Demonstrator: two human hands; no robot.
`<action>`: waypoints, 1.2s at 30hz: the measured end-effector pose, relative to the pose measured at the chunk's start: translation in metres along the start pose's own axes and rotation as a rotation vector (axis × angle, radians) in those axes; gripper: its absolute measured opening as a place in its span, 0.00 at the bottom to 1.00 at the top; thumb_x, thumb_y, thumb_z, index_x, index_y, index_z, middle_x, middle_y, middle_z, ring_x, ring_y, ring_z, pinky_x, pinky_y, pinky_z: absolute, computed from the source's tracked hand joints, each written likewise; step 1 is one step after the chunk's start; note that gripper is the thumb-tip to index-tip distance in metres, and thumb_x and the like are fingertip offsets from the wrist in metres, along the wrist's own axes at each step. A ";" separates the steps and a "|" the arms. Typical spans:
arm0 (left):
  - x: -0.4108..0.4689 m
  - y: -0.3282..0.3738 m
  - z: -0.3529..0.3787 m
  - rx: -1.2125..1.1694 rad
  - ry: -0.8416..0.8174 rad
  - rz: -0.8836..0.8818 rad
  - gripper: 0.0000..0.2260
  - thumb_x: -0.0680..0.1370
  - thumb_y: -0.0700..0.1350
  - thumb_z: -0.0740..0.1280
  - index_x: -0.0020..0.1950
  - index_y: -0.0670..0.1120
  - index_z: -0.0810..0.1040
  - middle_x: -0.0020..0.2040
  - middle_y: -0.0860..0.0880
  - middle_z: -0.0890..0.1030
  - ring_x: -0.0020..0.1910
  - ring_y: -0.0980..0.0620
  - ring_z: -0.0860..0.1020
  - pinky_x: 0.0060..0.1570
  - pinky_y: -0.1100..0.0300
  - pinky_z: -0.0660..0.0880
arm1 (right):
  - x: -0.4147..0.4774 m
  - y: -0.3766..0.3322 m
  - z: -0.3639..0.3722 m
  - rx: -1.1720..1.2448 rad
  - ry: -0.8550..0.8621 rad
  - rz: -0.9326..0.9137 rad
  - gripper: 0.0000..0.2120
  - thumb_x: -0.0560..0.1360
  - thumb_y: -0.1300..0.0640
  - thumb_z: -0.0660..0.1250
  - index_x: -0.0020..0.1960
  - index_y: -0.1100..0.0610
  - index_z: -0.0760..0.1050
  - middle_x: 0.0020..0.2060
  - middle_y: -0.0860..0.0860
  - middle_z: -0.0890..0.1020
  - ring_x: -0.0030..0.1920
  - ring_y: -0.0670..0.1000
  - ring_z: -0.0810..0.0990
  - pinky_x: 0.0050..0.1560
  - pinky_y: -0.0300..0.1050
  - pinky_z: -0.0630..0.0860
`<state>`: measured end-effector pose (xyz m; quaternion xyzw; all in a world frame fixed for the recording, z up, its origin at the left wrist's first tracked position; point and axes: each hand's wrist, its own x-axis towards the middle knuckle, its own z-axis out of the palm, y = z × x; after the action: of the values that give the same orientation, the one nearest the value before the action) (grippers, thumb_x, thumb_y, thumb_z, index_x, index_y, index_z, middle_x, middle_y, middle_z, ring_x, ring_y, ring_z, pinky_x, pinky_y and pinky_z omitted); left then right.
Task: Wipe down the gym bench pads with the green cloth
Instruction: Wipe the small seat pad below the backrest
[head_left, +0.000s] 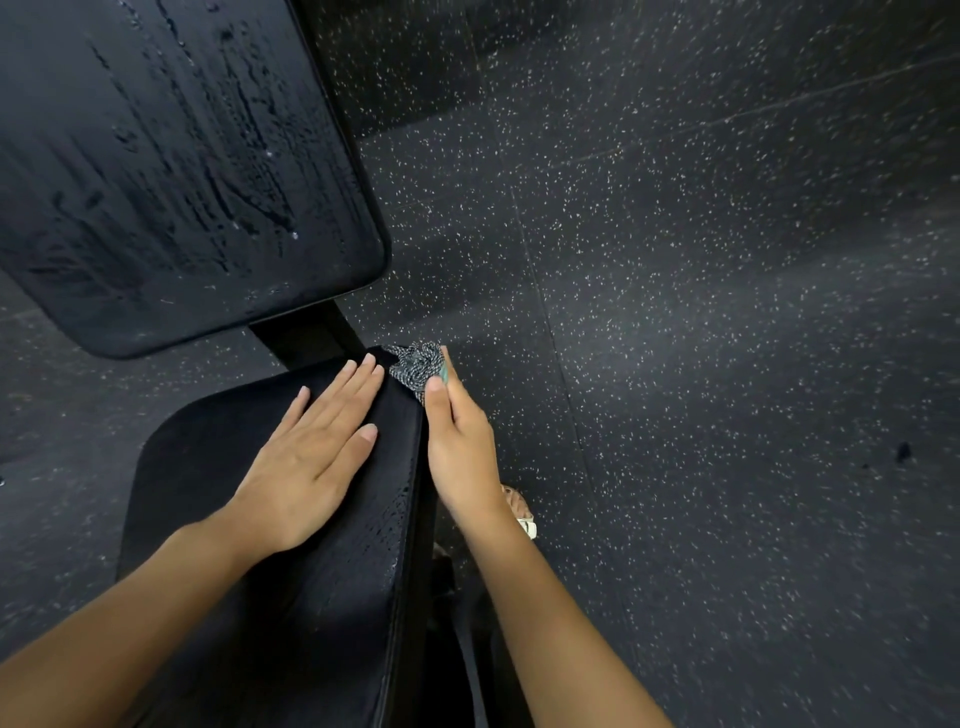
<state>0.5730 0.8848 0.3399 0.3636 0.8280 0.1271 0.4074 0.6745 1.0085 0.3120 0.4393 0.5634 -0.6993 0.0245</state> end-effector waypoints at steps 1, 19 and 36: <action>0.000 -0.001 0.000 0.005 -0.002 0.011 0.28 0.77 0.64 0.41 0.78 0.62 0.46 0.78 0.68 0.46 0.76 0.70 0.41 0.75 0.66 0.35 | -0.002 0.002 0.001 0.002 0.017 -0.002 0.21 0.85 0.52 0.53 0.77 0.50 0.62 0.74 0.46 0.69 0.72 0.40 0.65 0.74 0.41 0.59; -0.010 -0.006 -0.003 0.064 -0.066 0.164 0.30 0.78 0.64 0.42 0.79 0.57 0.46 0.79 0.63 0.45 0.76 0.69 0.40 0.73 0.70 0.35 | -0.148 0.021 0.009 -0.015 -0.001 -0.209 0.21 0.80 0.42 0.54 0.72 0.30 0.61 0.73 0.31 0.61 0.75 0.38 0.57 0.74 0.34 0.56; -0.020 -0.007 0.001 0.034 -0.062 0.217 0.30 0.76 0.65 0.41 0.77 0.59 0.44 0.79 0.64 0.45 0.75 0.71 0.40 0.73 0.70 0.35 | -0.075 0.010 0.016 0.004 0.160 -0.082 0.20 0.84 0.58 0.56 0.75 0.50 0.64 0.73 0.43 0.68 0.72 0.37 0.64 0.75 0.39 0.59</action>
<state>0.5787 0.8654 0.3471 0.4617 0.7728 0.1450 0.4105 0.7166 0.9569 0.3521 0.4701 0.5796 -0.6637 -0.0502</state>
